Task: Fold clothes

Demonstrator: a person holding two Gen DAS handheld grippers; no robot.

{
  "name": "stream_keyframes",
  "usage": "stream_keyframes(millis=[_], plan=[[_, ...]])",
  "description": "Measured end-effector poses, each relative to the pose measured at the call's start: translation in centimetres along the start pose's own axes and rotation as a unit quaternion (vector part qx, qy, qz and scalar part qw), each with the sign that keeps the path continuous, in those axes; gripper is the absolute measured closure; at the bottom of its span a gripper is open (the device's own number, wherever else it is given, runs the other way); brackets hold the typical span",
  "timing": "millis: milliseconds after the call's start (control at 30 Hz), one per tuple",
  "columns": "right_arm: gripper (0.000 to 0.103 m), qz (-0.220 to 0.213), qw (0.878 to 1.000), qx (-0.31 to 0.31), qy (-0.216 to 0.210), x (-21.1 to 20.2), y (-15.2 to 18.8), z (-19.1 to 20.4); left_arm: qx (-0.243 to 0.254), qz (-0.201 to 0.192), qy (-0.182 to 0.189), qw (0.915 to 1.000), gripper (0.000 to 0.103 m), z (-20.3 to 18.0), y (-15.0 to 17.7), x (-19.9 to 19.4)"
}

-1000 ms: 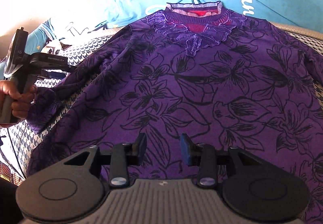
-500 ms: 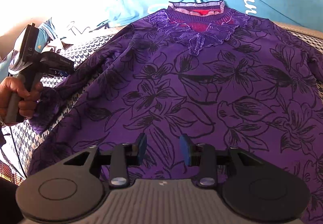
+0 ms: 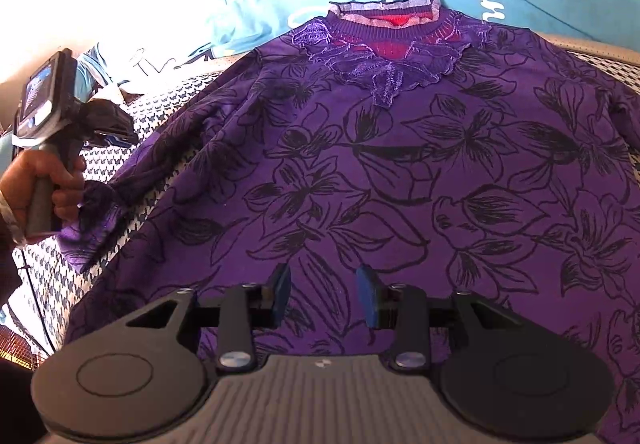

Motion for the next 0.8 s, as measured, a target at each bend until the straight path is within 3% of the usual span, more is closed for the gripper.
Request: stream_keyframes(millis=[133,200,267,733,800], plan=[[0.067,0.005,1.0,0.0,0.002,0.2,0.0,0.0,0.015,-0.012,0.02,0.9996,0.076,-0.4,0.0,-0.9],[0.067,0.005,1.0,0.0,0.0,0.2,0.1,0.1,0.021,-0.019,0.027,0.9992,0.064,-0.6,0.0,-1.3],[0.067,0.005,1.0,-0.002,0.001,0.2,0.1,0.2,0.027,-0.021,0.032,0.9989,0.059,-0.8,0.0,-1.5],[0.067,0.007,1.0,-0.004,0.004,0.2,0.1,0.1,0.057,0.006,0.035,0.9977,0.06,-1.7,1.1,-0.1],[0.067,0.008,1.0,-0.004,0.004,0.3,0.1,0.1,0.059,0.002,0.032,0.9977,0.067,-1.8,1.1,-0.1]])
Point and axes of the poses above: each gripper's, at about its wrist camera, not at the fingertips, and x roughly the way its jaws point, z to its left, y to its underside, the point moved 8 cm from there along x, roughly the way its jaws point, and after that the axes turned 13 degrees about -y, right-handed, at the moved point
